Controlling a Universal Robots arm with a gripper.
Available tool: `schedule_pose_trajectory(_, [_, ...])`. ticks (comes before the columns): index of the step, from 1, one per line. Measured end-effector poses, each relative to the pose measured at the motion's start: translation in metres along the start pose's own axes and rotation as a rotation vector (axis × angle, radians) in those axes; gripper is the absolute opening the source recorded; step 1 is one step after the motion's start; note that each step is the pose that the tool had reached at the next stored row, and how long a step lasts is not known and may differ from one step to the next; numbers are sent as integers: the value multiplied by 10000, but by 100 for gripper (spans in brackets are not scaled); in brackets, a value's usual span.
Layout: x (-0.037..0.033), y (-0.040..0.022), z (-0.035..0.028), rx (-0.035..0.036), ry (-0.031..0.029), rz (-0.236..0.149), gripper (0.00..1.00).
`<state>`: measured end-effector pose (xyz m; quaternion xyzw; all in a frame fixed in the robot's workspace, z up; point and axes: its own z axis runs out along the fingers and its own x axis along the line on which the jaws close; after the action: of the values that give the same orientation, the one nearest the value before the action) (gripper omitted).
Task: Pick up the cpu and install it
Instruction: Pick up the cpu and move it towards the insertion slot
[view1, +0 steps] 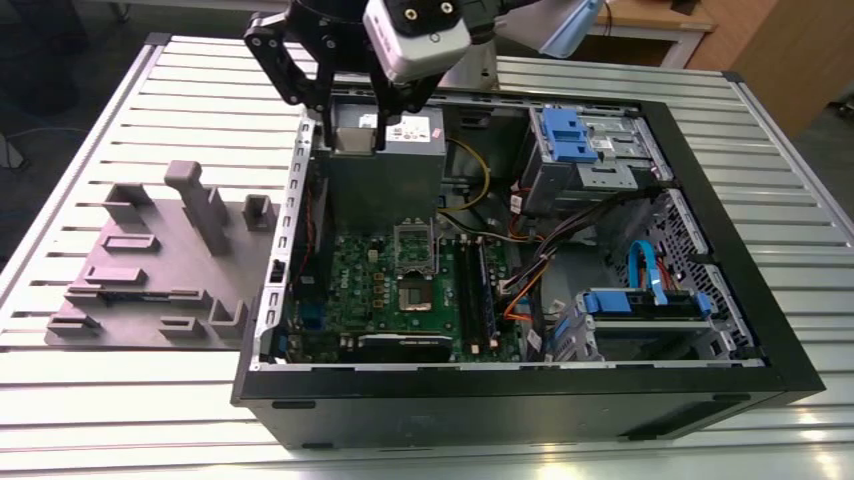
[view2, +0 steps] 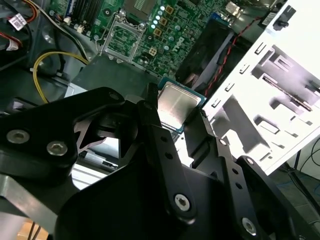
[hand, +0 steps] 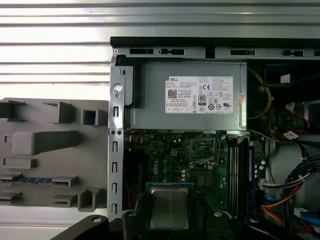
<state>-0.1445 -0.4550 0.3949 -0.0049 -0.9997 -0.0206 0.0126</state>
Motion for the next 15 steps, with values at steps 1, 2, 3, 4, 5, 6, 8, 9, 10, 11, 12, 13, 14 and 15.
schedule_pose_trajectory(1, [-16,0,0,0,0,0,45])
schedule_pose_trajectory(2, [-32,1,-1,0,1,1,45])
schedule_pose_trajectory(3, [-47,0,-1,0,1,1,45])
schedule_pose_trajectory(4, [-63,1,-2,0,1,1,45])
schedule_pose_trajectory(5, [-78,1,-2,0,1,1,45])
schedule_pose_trajectory(6, [-91,1,-3,1,1,1,45])
schedule_pose_trajectory(8, [-117,1,-3,1,2,1,45])
schedule_pose_trajectory(9, [-131,1,-3,0,2,0,45])
schedule_pose_trajectory(10, [-146,1,-4,0,2,0,45])
schedule_pose_trajectory(11, [-158,2,-4,0,1,0,45])
schedule_pose_trajectory(12, [-170,2,-5,0,2,0,45])
schedule_pose_trajectory(13, [-184,2,-5,0,2,1,45])
schedule_pose_trajectory(14, [-201,2,-5,0,2,1,45])
schedule_pose_trajectory(15, [-219,2,-6,0,2,1,45])
